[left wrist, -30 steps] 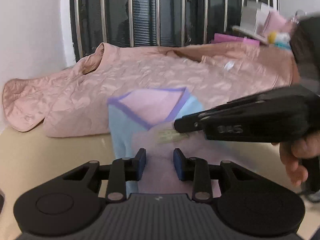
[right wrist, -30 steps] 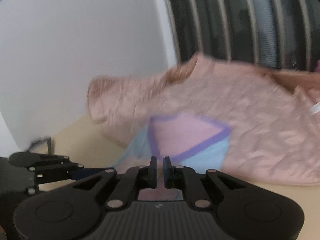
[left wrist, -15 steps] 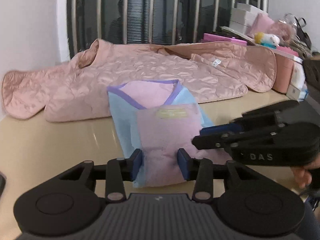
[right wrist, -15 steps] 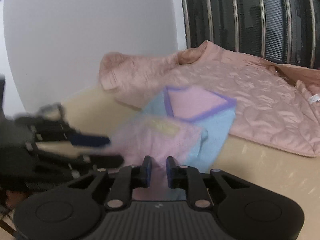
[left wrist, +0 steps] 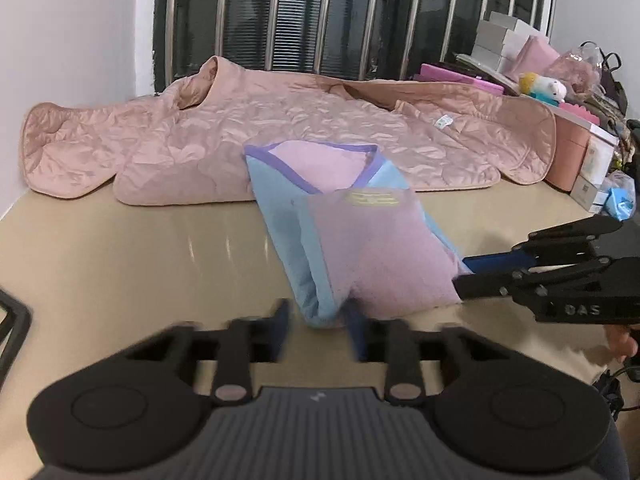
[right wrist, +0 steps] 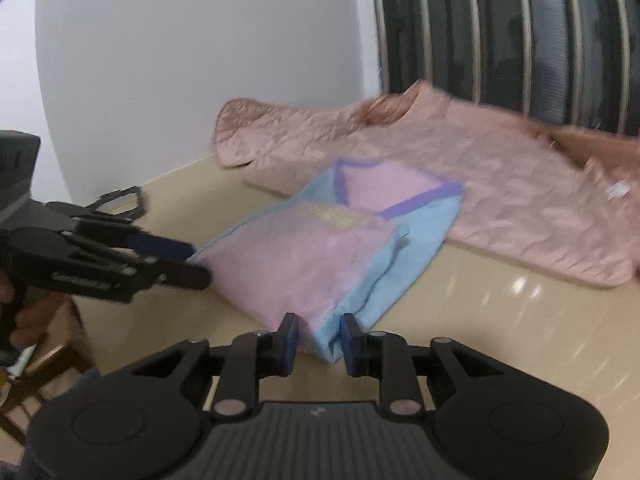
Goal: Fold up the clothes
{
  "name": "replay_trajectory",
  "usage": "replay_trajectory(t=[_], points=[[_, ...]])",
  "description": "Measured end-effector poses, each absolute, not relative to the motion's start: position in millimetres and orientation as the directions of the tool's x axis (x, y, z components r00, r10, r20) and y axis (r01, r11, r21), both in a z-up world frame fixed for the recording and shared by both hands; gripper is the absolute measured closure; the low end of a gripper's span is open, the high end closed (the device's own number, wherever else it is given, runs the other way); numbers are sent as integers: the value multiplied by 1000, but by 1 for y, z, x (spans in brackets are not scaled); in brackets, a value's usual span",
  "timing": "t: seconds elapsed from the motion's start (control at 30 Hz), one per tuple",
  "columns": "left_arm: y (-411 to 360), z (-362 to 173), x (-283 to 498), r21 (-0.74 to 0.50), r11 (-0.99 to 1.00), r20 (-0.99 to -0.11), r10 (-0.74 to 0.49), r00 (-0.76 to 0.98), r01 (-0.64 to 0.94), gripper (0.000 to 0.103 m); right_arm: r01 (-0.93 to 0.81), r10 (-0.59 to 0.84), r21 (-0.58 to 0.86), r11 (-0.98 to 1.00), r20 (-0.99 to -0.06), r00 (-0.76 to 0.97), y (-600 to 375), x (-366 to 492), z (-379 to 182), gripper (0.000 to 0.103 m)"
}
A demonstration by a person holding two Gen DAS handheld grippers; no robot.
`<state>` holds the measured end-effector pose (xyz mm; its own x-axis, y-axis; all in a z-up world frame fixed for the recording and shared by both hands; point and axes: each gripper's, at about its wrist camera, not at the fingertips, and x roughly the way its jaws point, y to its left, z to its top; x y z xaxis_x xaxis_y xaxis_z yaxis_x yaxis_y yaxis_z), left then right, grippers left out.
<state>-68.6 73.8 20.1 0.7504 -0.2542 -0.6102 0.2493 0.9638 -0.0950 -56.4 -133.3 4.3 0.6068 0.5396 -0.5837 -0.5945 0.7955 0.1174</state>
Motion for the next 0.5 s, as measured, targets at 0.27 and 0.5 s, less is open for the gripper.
replay_trajectory(t=[0.27, 0.5], points=[[91, 18, -79, -161, 961, -610, -277, 742, 227, 103, -594, 517, 94, 799, -614, 597, -133, -62, 7, 101], [96, 35, -126, -143, 949, -602, -308, 737, 281, 102, -602, 524, 116, 790, -638, 564, -139, -95, 13, 101]])
